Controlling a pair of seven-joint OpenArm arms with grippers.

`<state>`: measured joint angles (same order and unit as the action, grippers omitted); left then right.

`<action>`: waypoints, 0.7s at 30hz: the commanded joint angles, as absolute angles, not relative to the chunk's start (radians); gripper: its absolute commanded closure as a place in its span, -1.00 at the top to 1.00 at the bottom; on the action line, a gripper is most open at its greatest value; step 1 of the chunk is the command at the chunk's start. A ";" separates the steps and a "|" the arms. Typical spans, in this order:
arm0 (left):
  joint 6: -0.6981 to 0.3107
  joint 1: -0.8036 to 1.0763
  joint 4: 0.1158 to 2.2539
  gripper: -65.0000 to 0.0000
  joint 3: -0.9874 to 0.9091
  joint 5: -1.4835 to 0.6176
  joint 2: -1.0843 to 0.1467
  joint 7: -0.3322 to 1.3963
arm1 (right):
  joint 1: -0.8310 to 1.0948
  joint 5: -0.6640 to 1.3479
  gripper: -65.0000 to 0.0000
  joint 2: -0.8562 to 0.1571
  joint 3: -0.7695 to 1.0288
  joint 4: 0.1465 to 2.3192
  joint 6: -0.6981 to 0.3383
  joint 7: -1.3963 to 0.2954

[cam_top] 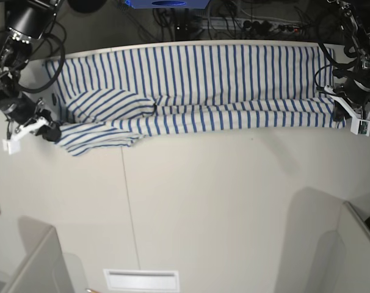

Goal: Fold the T-shirt properly
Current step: 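Lift the hem corners and fold them over toward the collar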

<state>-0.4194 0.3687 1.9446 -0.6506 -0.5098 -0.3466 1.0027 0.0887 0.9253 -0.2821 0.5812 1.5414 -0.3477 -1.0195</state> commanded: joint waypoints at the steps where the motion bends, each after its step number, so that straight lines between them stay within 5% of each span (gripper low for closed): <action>1: -0.420 0.378 1.974 -1.00 -0.657 -0.513 -0.363 0.986 | 0.088 0.941 -1.00 -0.298 0.590 1.558 -0.346 -1.004; 21: -0.420 0.495 1.975 -1.00 -0.657 -0.503 -0.363 0.986 | 0.277 0.941 -1.00 -0.277 0.587 1.627 -0.349 -1.003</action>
